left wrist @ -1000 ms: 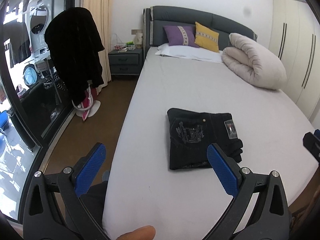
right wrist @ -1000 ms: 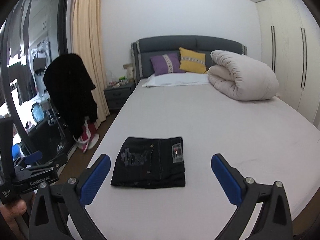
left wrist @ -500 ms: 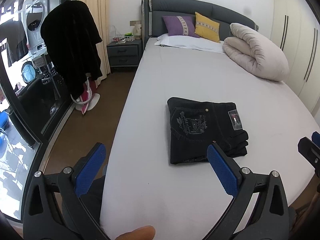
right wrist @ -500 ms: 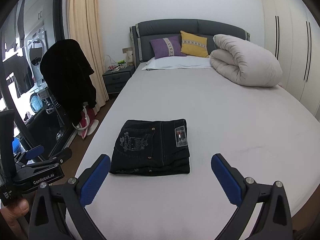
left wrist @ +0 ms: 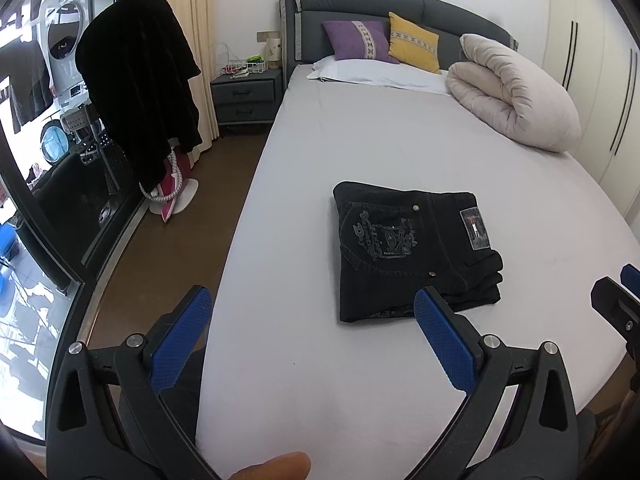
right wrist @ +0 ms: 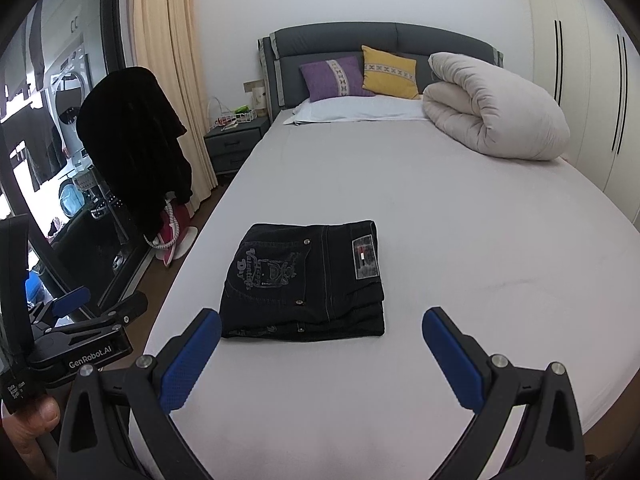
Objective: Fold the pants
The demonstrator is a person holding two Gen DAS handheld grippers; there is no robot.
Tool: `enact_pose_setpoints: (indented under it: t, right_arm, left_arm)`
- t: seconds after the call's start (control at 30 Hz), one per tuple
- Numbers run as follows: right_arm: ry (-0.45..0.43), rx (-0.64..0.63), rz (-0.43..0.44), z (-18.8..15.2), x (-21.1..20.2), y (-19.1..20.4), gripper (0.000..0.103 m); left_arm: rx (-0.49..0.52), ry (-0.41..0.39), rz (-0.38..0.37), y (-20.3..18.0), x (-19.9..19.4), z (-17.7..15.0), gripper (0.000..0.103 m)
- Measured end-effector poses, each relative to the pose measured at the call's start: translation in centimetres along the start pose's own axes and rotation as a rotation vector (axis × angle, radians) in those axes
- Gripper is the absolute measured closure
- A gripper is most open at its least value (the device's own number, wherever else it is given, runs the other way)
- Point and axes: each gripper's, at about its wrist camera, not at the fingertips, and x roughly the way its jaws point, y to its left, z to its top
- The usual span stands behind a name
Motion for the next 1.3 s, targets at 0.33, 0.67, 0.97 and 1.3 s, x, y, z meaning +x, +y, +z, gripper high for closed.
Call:
enact_pose_setpoints:
  t: [0.33, 0.67, 0.97, 1.3]
  right_arm:
    - [0.025, -0.001, 0.009, -0.1, 0.8, -0.2, 0.000]
    - [0.040, -0.001, 0.015, -0.3, 1.2, -0.3, 0.000]
    - [0.042, 0.000, 0.015, -0.4, 1.3, -0.2, 0.000]
    - [0.042, 0.001, 0.015, -0.4, 1.3, -0.2, 0.000]
  left_arm:
    - [0.002, 0.011, 0.005, -0.5, 1.0, -0.2, 0.000]
    - [0.003, 0.016, 0.007, -0.7, 1.6, -0.6, 0.000]
    - [0.002, 0.017, 0.008, -0.8, 1.6, -0.7, 0.000]
    - [0.003, 0.016, 0.009, -0.9, 1.6, -0.9, 0.000]
